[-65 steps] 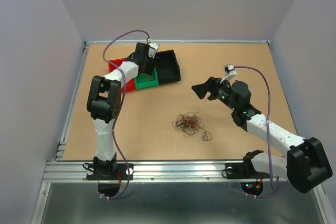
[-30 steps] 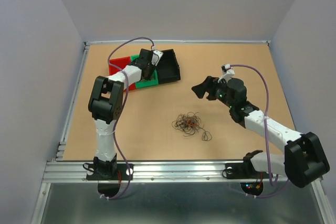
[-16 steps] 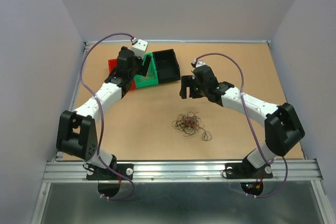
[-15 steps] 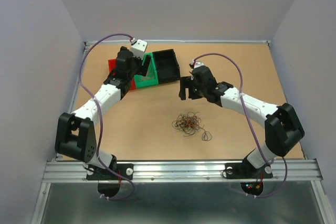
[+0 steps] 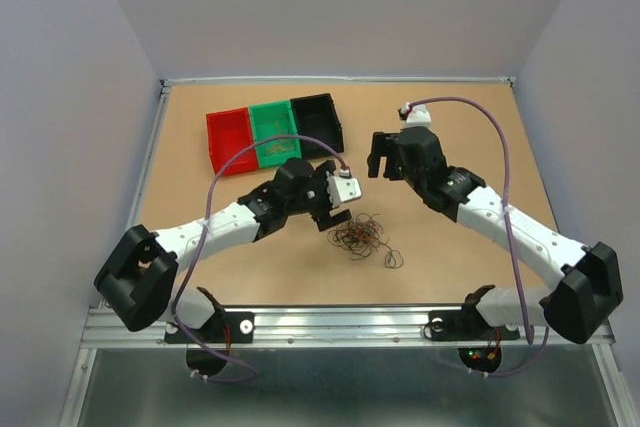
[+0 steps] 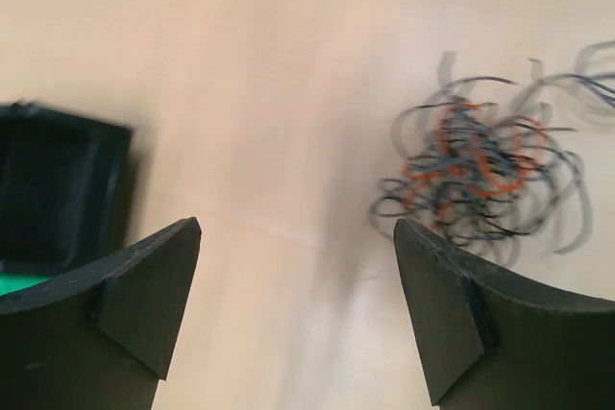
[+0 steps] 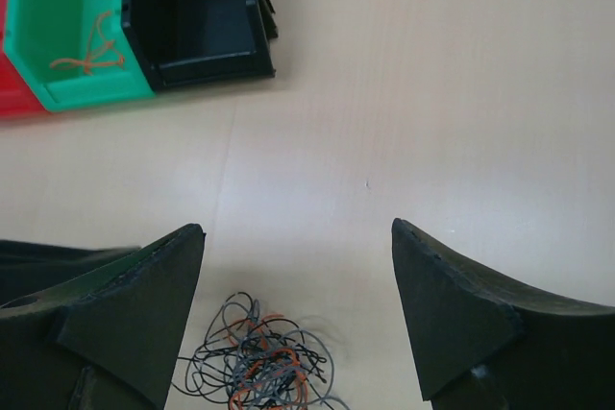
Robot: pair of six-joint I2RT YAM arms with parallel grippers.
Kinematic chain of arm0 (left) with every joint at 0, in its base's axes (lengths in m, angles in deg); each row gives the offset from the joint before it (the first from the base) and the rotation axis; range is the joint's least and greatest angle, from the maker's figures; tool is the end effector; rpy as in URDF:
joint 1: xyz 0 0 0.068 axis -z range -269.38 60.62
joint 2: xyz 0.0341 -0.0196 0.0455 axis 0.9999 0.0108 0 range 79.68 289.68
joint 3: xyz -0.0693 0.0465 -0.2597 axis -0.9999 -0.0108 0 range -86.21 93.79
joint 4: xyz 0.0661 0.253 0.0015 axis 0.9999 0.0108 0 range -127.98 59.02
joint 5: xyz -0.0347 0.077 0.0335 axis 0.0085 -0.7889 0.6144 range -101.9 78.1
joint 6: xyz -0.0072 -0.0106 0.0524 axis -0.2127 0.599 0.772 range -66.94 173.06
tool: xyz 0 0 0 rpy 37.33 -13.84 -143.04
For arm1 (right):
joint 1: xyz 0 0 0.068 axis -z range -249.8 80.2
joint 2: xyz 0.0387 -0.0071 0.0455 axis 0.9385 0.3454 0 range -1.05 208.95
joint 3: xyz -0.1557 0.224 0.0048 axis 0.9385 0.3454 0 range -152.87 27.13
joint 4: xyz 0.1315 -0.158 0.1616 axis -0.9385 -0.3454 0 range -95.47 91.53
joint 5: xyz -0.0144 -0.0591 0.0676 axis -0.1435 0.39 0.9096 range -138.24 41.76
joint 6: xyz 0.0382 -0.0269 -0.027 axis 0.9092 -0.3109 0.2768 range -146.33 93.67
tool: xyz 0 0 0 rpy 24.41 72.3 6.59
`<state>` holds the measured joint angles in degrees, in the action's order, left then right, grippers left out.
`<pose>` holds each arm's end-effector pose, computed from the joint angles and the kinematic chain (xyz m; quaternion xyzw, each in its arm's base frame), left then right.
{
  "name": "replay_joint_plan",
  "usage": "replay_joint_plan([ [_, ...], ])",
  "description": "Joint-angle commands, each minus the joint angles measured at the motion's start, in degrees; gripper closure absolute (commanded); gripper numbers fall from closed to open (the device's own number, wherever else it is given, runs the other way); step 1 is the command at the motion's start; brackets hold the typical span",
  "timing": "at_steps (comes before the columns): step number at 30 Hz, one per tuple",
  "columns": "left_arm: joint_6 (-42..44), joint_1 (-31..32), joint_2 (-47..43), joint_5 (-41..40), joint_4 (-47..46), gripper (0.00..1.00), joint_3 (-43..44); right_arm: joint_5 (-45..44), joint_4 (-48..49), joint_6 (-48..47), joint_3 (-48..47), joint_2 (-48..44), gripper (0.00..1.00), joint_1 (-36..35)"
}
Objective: Untangle the cables
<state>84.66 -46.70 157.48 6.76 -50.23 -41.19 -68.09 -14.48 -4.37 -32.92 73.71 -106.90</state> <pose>0.2155 -0.2141 0.2515 0.5632 0.5907 -0.1869 0.5468 0.2427 0.1685 0.3091 -0.0283 0.8599 0.1098 0.4978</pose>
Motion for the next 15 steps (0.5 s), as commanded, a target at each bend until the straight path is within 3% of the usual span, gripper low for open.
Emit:
replay_joint_plan([
  [1,6.7,3.4,2.4,4.7,3.9,0.06,0.9,-4.8,7.6,0.9,4.3,-5.1,0.16,0.2],
  [8,8.2,5.8,10.4,3.1,9.2,0.09,4.6,-5.7,9.4,0.7,6.1,-8.4,0.16,0.1],
  [10,8.7,5.8,11.7,3.1,10.3,0.16,5.4,-5.2,9.6,0.6,6.1,-8.1,0.16,0.1],
  [13,9.2,5.8,14.2,2.5,11.7,0.47,6.7,-4.8,9.6,0.7,6.0,-8.0,0.16,0.1],
  [14,9.2,5.8,14.7,1.9,12.2,0.76,7.4,-4.6,9.7,0.7,6.1,-7.9,0.16,0.2],
  [15,9.3,5.7,14.5,1.7,12.1,0.93,7.5,-4.2,9.8,0.8,6.2,-7.9,0.16,0.2],
])
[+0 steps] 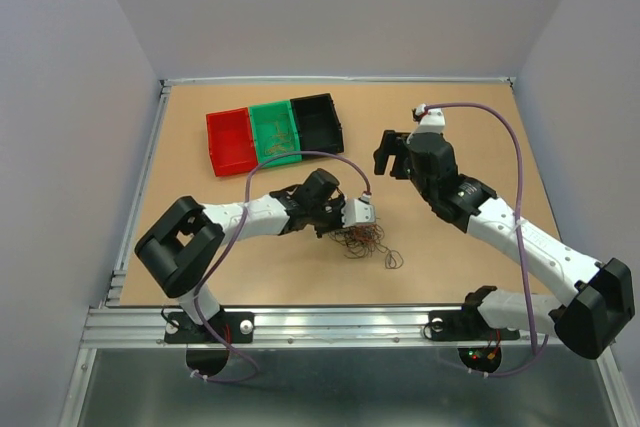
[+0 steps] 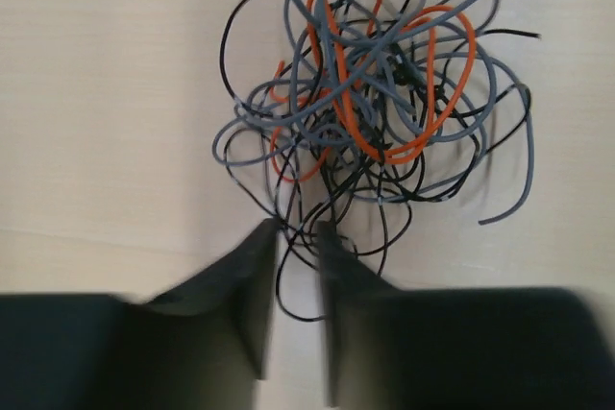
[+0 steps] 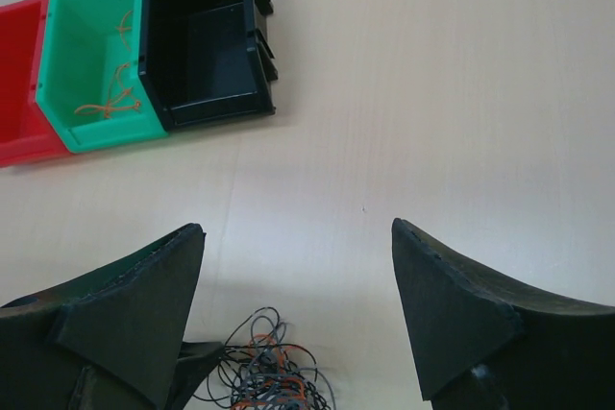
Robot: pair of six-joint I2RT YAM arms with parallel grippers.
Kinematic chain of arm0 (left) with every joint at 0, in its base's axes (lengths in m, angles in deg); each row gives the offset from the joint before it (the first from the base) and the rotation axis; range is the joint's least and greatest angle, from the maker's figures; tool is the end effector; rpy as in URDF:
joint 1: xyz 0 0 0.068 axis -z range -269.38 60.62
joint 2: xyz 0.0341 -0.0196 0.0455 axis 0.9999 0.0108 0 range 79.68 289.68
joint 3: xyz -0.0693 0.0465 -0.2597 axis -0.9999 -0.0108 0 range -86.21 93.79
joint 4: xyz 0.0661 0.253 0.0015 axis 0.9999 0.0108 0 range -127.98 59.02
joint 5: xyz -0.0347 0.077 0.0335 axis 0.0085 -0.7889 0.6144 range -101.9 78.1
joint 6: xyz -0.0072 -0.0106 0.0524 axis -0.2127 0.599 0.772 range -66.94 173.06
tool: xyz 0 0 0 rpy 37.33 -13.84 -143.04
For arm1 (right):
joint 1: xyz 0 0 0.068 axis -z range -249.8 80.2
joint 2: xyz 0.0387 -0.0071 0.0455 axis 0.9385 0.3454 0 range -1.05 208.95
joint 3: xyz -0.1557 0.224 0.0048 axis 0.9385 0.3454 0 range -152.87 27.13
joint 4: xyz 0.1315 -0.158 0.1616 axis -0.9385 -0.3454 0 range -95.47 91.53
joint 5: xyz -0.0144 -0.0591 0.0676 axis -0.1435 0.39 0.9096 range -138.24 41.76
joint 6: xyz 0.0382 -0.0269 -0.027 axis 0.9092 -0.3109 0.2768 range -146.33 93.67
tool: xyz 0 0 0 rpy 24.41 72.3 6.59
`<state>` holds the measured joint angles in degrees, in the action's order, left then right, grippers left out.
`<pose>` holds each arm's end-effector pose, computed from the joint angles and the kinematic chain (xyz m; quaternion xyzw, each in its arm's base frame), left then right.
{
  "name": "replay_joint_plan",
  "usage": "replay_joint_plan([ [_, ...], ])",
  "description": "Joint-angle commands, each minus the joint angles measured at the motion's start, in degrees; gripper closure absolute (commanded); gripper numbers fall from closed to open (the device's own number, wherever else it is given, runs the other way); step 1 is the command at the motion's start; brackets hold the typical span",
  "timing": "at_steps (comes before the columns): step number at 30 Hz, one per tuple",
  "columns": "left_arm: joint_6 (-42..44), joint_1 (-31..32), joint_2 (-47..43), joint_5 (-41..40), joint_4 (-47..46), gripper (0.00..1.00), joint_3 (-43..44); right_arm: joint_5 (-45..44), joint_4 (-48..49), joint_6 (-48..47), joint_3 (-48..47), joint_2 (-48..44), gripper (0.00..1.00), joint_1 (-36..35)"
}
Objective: Untangle the cables
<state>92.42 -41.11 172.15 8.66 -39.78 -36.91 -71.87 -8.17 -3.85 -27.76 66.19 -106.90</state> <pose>0.2115 -0.2558 0.1824 0.6738 0.5962 -0.1936 0.3913 0.2230 0.1508 0.3231 0.0102 0.8196 0.1244 0.5591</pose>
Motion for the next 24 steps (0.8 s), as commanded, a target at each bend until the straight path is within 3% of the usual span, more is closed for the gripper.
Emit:
replay_joint_plan([
  [1,1.2,0.0,-0.6,-0.5,1.4,1.0,3.1,-0.1,3.5,0.0,1.0,-0.3,0.16,0.2],
  [5,-1.5,-3.1,-11.2,3.1,-4.8,1.0,-1.0,8.8,4.9,-3.4,0.8,0.9,0.21,0.2],
  [8,-4.7,-9.8,-18.9,10.8,-8.2,1.0,-3.2,29.2,5.1,-7.8,-0.9,6.5,0.22,0.1],
  [10,-6.6,-14.8,-21.5,14.5,-10.5,1.0,-4.3,34.1,5.2,-8.2,-2.2,9.0,0.22,0.2],
  [15,-8.1,-17.4,-22.8,19.3,-10.4,1.0,-3.8,47.8,7.0,-9.6,-3.0,13.7,0.23,0.2],
  [18,-8.3,-18.1,-21.8,21.0,-9.2,1.0,-2.5,52.1,10.9,-10.3,-1.9,15.0,0.23,0.0],
  [24,-9.3,-20.1,-22.6,25.1,-8.5,1.0,-1.7,51.5,17.9,-10.6,0.0,17.5,0.25,-1.0],
])
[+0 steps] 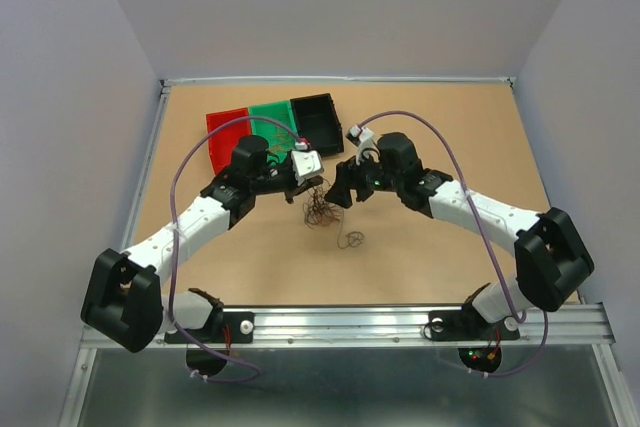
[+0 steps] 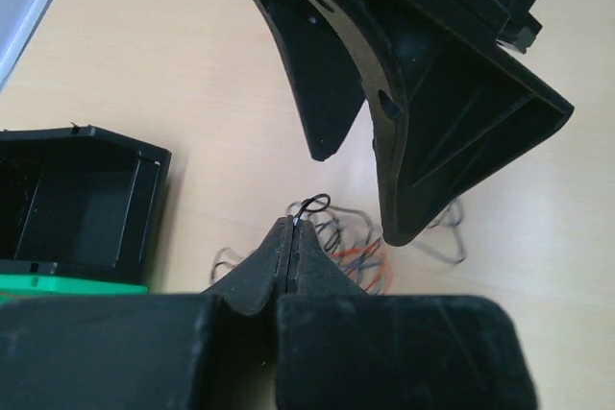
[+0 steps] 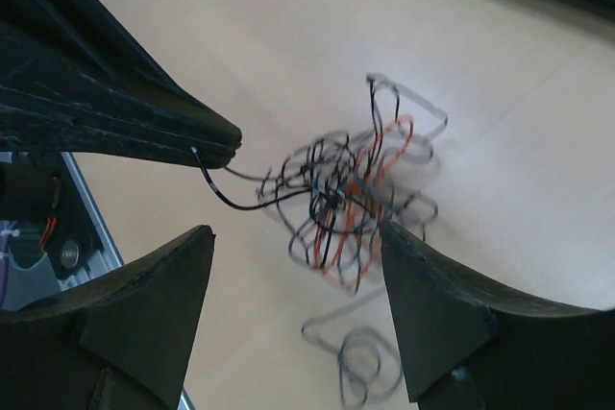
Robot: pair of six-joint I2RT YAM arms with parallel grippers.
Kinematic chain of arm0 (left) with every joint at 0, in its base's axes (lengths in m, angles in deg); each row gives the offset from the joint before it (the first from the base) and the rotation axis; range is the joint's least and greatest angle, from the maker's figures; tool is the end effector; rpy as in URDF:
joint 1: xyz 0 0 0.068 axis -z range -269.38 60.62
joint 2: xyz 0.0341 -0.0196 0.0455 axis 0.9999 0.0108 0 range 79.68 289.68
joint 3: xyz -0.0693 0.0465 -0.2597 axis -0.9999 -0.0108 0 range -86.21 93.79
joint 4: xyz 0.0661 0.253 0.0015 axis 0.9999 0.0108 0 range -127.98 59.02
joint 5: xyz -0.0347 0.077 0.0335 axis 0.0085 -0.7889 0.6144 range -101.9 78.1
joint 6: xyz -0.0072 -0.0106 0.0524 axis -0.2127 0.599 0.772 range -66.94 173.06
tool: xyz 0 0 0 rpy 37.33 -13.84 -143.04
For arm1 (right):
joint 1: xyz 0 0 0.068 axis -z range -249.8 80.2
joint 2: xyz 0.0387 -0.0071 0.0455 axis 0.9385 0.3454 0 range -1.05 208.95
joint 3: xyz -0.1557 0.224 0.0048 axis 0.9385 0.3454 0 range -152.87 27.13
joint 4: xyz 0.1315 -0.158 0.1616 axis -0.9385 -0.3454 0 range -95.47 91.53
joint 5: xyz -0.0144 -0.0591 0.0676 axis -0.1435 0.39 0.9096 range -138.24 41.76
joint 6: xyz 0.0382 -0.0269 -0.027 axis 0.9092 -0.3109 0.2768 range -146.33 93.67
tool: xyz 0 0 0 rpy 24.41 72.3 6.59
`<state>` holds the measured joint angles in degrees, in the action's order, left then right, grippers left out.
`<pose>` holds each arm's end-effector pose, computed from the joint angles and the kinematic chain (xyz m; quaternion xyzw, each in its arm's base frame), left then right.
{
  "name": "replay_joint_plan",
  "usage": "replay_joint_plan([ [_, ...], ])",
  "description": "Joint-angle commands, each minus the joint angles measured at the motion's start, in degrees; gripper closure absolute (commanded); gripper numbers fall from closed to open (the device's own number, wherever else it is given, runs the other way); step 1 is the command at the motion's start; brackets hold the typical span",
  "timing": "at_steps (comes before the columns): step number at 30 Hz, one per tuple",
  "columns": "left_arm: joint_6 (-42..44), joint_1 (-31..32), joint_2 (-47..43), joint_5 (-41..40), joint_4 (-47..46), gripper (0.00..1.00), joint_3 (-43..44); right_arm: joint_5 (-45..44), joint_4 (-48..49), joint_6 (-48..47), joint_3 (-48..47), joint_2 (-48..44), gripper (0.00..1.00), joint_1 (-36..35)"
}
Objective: Untangle the cables
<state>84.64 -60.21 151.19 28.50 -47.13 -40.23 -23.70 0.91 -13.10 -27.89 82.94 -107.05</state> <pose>0.2335 -0.1567 0.2838 0.5584 0.5436 -0.2646 0.5681 0.2524 0.2105 0.2573 -0.2803 0.8037 0.3757 0.3664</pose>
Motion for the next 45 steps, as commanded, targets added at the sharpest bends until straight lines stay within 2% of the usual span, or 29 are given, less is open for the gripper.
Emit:
replay_joint_plan([
  [1,-1.7,-1.2,-2.0,5.5,-0.8,1.0,1.7,3.1,10.2,-1.1,1.5,0.7,0.25,-1.1],
  [2,-1.8,-1.2,-2.7,6.1,-0.6,1.0,1.8,2.8,12.1,-0.8,2.4,0.6,0.26,-1.4],
  [4,-2.2,-1.3,-4.3,6.8,-0.1,1.0,2.0,3.1,22.5,1.1,6.0,0.5,0.27,-1.8],
  [8,-3.8,-1.7,-8.2,8.3,0.2,1.0,2.0,1.9,32.3,1.9,9.2,3.0,0.33,-3.3],
  [11,-6.1,-1.7,-12.0,6.5,-1.0,1.0,3.2,1.2,32.5,1.3,7.2,8.1,0.34,-5.6],
  [12,-8.9,-1.7,-12.7,5.0,-1.4,1.0,3.9,0.3,29.6,1.2,4.6,9.9,0.35,-6.3],
  [15,-13.3,-1.7,-15.9,-0.8,-3.7,1.0,8.7,-7.1,26.2,1.4,0.5,15.8,0.39,-9.2],
  [17,-14.9,-1.7,-17.5,-3.1,-4.1,1.0,14.4,-11.4,25.9,4.2,-0.3,19.0,0.56,-10.0],
  [19,-17.1,-1.7,-18.0,-4.1,-3.5,1.0,19.5,-18.5,26.0,8.1,0.1,19.6,0.81,-9.9],
  [20,-17.7,-1.7,-18.0,-5.0,-2.3,1.0,25.3,-20.4,26.6,8.8,0.7,18.9,0.99,-9.9],
  [22,-20.2,-1.7,-17.7,-8.4,-1.1,1.0,31.6,-29.3,26.7,12.3,3.1,17.7,0.99,-9.9],
  [23,-21.3,-1.7,-17.9,-15.5,-0.8,1.0,37.3,-32.4,26.6,13.4,3.8,16.9,0.99,-9.8],
  [25,-23.0,-1.7,-18.6,-25.6,-1.7,1.0,41.5,-40.3,26.4,16.0,5.6,14.4,0.99,-8.8],
  [26,-25.1,-1.7,-20.0,-37.8,-3.7,1.0,43.6,-42.1,25.9,19.9,7.6,13.2,0.99,-6.8],
  [29,-27.4,-1.7,-24.5,-55.8,-9.4,1.0,41.9,-47.1,24.0,28.4,12.5,8.3,0.99,-1.1],
  [31,-26.8,-1.7,-27.2,-59.1,-13.8,1.0,37.4,-53.1,21.5,34.5,14.3,3.1,0.99,2.9],
  [34,-27.0,-1.7,-30.8,-65.2,-16.7,1.0,33.5,-62.0,17.7,37.3,19.0,-3.8,0.99,5.9],
  [37,-25.8,-1.7,-32.6,-70.3,-21.2,1.0,30.1,-67.2,16.8,41.4,24.3,-16.0,0.99,9.2],
  [44,-23.6,-1.7,-34.0,-75.2,-22.6,1.0,30.3,-66.6,13.0,39.9,25.1,-23.0,0.99,15.4],
  [45,-23.1,-1.7,-33.9,-71.9,-22.1,1.0,30.3,-65.4,12.9,37.7,24.4,-25.0,0.99,15.4],
])
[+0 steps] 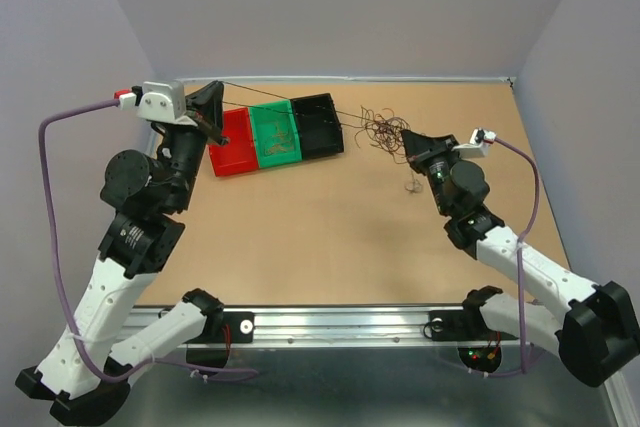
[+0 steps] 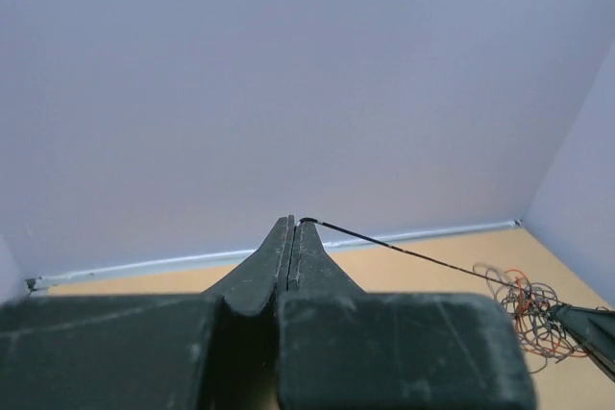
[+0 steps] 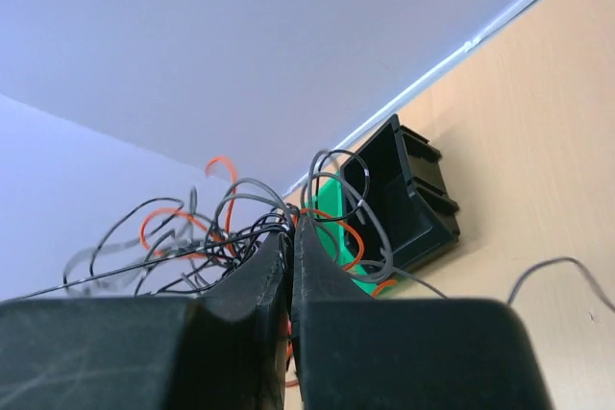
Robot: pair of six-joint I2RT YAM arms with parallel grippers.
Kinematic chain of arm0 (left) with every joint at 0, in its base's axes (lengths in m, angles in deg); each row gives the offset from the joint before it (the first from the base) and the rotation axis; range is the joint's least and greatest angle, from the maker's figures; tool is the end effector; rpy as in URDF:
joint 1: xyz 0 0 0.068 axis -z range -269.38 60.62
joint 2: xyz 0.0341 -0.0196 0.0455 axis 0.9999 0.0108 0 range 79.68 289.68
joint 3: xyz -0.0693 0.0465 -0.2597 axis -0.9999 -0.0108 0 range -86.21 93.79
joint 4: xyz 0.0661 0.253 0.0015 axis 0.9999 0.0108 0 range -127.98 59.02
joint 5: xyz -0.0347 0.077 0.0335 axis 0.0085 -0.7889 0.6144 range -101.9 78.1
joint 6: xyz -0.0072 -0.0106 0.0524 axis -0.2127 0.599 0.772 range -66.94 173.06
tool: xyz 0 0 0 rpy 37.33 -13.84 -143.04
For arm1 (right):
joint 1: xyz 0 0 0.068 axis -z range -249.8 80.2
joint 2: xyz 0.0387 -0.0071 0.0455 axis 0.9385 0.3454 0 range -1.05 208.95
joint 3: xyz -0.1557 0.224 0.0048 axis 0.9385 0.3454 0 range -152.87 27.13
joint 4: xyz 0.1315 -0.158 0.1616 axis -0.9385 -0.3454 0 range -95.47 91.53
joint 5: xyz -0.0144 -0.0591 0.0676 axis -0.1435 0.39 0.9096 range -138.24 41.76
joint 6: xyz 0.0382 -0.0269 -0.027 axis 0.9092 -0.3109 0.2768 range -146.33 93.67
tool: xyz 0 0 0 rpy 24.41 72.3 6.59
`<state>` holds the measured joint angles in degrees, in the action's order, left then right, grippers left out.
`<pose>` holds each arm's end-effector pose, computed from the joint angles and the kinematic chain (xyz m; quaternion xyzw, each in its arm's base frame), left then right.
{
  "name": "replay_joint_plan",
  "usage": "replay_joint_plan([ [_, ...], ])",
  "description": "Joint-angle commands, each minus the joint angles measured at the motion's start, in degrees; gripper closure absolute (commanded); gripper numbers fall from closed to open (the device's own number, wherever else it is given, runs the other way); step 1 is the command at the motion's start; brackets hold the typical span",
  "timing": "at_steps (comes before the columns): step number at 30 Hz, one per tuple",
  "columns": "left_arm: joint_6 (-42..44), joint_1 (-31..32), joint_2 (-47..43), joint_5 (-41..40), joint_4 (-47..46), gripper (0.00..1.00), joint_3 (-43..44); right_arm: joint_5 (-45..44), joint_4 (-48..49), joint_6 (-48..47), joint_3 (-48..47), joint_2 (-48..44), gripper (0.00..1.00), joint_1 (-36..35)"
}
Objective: Untangle the cables
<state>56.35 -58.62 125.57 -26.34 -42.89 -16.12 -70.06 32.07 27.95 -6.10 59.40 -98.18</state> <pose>0.1162 -0.0587 0.5109 0.0435 0.5124 -0.1412 0.8460 0.2192 0.1034 0.2906 0.2852 0.6259 0.3741 0.6221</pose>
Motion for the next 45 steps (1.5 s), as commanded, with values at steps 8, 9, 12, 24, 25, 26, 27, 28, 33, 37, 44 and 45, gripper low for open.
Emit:
replay_joint_plan([
  [8,8.1,-3.3,-1.6,26.6,-10.9,1.0,3.8,10.9,-11.1,-25.6,-2.4,-6.7,1.0,2.6],
  [9,8.4,-3.2,0.6,35.8,-10.5,1.0,1.9,11.5,-11.7,-26.9,-4.8,-6.7,0.99,0.8],
  [12,8.1,0.0,6.0,42.3,-10.2,1.0,-0.6,4.2,-15.3,-34.9,-10.9,-3.6,1.0,-12.7],
  [24,27.6,20.0,17.2,15.7,-1.8,1.0,2.8,-9.2,-17.6,-45.0,-26.8,12.7,0.99,-30.5],
  [25,27.2,20.2,16.3,9.0,-3.6,1.0,2.4,-15.1,-17.6,-43.4,-25.8,11.6,1.0,-30.1],
  [26,24.9,16.9,12.4,-7.5,-16.3,1.0,-1.0,-14.0,-22.3,-38.2,-23.9,10.5,0.99,-22.6],
  [27,21.6,11.6,9.9,-10.3,-21.9,1.0,-1.8,-5.1,-25.7,-30.7,-21.5,9.1,0.99,-12.3],
  [28,16.1,-7.5,6.1,-2.5,-22.0,1.0,0.9,19.6,-22.4,-14.2,-17.0,4.6,0.99,14.9],
  [33,-5.1,-42.0,3.0,14.2,-15.3,1.0,10.0,44.2,-9.8,5.3,8.3,-5.0,0.99,56.8],
  [37,-8.6,-43.5,4.2,16.1,-10.9,1.0,13.7,40.6,-12.3,4.1,7.4,-10.1,0.99,56.9],
  [44,-11.9,-41.6,5.4,37.4,-14.6,1.0,11.4,43.9,-14.5,-2.8,3.5,-14.9,0.99,54.9],
  [45,-11.0,-40.6,6.3,38.4,-14.2,1.0,12.2,44.4,-14.9,-3.7,2.3,-15.5,0.99,54.5],
])
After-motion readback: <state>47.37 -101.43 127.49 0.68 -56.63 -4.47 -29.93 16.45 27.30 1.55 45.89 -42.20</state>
